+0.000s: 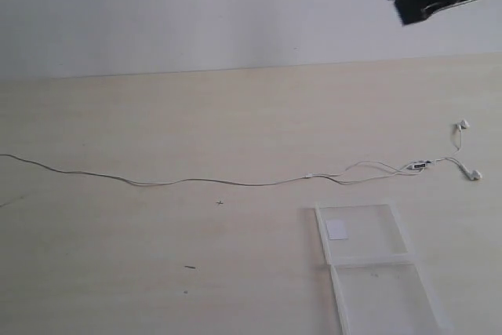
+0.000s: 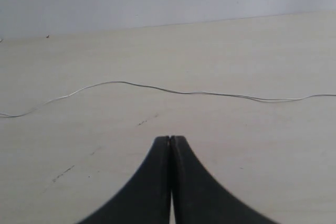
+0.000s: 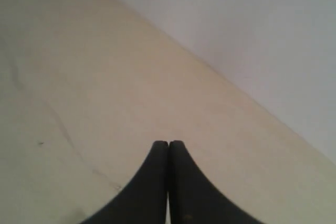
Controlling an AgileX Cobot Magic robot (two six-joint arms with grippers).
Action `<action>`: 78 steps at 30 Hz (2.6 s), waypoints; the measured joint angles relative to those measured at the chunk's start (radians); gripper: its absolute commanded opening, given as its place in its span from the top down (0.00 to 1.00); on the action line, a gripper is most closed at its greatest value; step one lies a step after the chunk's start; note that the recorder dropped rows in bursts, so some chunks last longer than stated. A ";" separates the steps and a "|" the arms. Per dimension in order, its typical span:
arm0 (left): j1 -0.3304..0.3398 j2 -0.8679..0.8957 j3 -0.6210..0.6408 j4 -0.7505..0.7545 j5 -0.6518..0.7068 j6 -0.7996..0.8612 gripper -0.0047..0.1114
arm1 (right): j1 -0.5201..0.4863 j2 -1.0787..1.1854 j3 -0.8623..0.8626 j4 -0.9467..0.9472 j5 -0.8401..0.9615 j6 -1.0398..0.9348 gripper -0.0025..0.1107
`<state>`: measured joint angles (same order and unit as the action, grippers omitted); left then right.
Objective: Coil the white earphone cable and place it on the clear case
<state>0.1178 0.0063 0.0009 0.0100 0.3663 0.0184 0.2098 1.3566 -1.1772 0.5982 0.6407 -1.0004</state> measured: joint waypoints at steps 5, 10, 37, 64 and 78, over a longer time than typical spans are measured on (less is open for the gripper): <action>0.000 0.000 0.000 0.000 0.000 0.000 0.96 | 0.073 0.190 -0.148 0.048 0.158 -0.127 0.98; 0.000 0.000 0.000 0.000 0.000 0.000 0.96 | 0.159 0.354 -0.310 -0.050 0.271 -0.124 0.98; 0.000 0.000 0.000 0.000 0.000 0.000 0.96 | 0.453 0.894 -0.745 -0.497 0.463 0.156 0.83; 0.000 0.000 0.000 0.000 0.000 0.000 0.96 | 0.453 1.013 -0.745 -0.444 0.268 0.237 0.57; 0.000 0.000 0.000 0.000 0.000 0.000 0.96 | 0.453 1.028 -0.745 -0.386 0.223 0.251 0.57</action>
<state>0.1178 0.0063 0.0009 0.0100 0.3663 0.0184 0.6628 2.3842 -1.9225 0.2122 0.8638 -0.7491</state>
